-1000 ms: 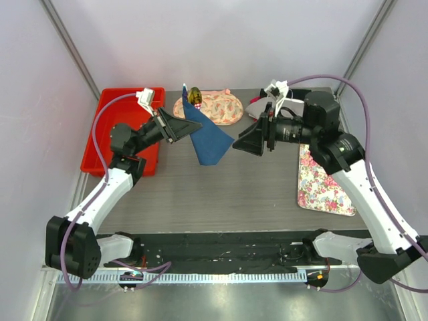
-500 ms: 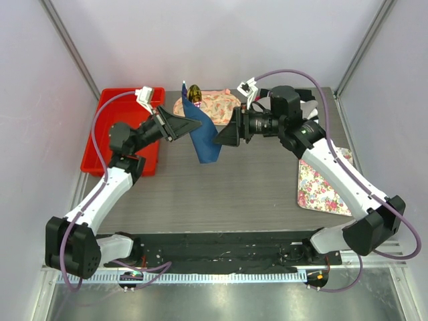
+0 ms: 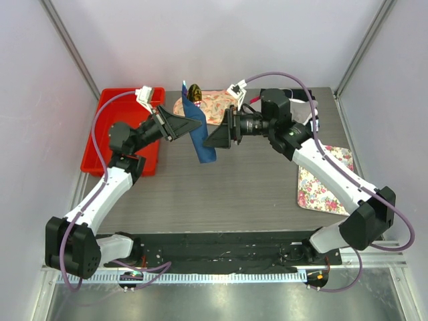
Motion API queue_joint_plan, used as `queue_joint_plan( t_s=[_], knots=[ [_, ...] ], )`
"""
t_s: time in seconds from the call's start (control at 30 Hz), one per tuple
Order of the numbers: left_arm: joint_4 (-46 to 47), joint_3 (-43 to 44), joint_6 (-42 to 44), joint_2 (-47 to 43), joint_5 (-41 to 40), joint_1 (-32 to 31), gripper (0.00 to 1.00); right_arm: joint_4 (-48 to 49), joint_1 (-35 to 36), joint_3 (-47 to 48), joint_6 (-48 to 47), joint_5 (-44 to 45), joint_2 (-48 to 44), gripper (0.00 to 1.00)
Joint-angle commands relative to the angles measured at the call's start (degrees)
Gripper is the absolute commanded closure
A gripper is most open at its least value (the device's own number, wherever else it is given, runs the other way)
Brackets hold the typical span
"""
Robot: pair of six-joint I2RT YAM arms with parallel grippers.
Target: Place the utensils on the paper napkin and roll it up
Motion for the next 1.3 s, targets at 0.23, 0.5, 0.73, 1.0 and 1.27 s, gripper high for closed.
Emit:
queue_joint_plan(
  t_s=[0.23, 0.5, 0.73, 1.0, 1.27],
  knots=[
    [4.6, 3.3, -1.9, -1.9, -0.3, -0.8, 1.00, 12.3, 1.5, -1.5, 6.3, -3.3, 1.3, 0.27],
    [4.7, 3.4, -2.2, -1.8, -0.6, -0.9, 1.00, 17.6, 3.9, -3.1, 9.2, -5.2, 2.0, 0.41],
    [4.9, 3.5, -2.3, -1.9, -0.8, -1.0, 1.00, 21.8, 5.3, -4.3, 12.1, -5.7, 2.8, 0.59],
    [2.8, 2.1, -1.8, -3.0, -1.3, -0.9, 1.00, 19.0, 5.5, -3.9, 9.6, -3.7, 2.5, 0.99],
    [-6.6, -0.7, 0.1, -4.8, -2.9, 2.6, 0.42, 17.4, 3.5, -1.9, 8.4, -1.6, 1.4, 0.99]
  ],
)
